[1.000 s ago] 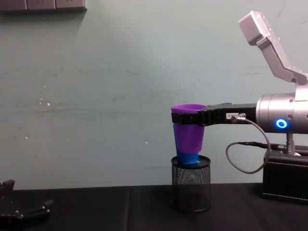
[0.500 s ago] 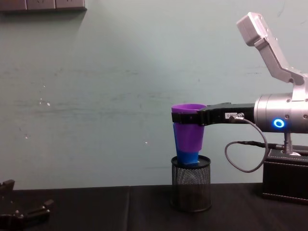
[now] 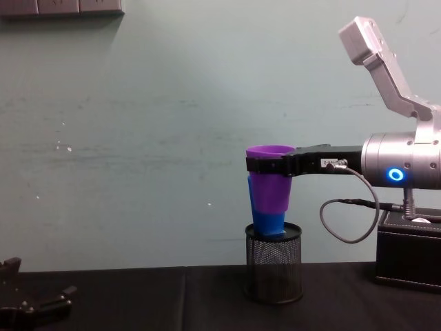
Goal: Pick up one cup with a gripper and tap it against the other cup.
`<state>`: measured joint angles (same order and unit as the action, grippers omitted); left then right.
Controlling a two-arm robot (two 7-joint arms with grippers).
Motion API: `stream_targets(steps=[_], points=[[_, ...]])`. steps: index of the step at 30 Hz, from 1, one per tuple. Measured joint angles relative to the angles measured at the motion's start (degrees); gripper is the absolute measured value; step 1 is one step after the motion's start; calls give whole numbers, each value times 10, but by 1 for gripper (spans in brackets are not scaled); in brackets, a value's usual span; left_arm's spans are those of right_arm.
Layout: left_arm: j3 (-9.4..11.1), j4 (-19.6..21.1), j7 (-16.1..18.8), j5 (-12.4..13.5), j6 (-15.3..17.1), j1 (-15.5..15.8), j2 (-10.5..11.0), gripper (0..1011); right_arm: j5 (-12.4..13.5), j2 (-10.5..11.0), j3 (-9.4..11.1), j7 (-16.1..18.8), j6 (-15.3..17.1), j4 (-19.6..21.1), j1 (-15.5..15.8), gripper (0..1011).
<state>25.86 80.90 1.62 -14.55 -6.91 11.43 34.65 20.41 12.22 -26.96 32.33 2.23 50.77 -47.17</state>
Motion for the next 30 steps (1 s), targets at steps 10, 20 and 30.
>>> stream_targets(steps=[10, 20, 30], points=[[0, 0, 0, 0, 0, 0, 0, 1005, -3, -4, 6, 2, -8, -14, -7, 726], [0, 0, 0, 0, 0, 0, 0, 1004, -6, -9, 9, 6, -12, -28, -14, 726], [0, 0, 0, 0, 0, 0, 0, 1005, -10, -12, 12, 8, -14, -40, -22, 726]])
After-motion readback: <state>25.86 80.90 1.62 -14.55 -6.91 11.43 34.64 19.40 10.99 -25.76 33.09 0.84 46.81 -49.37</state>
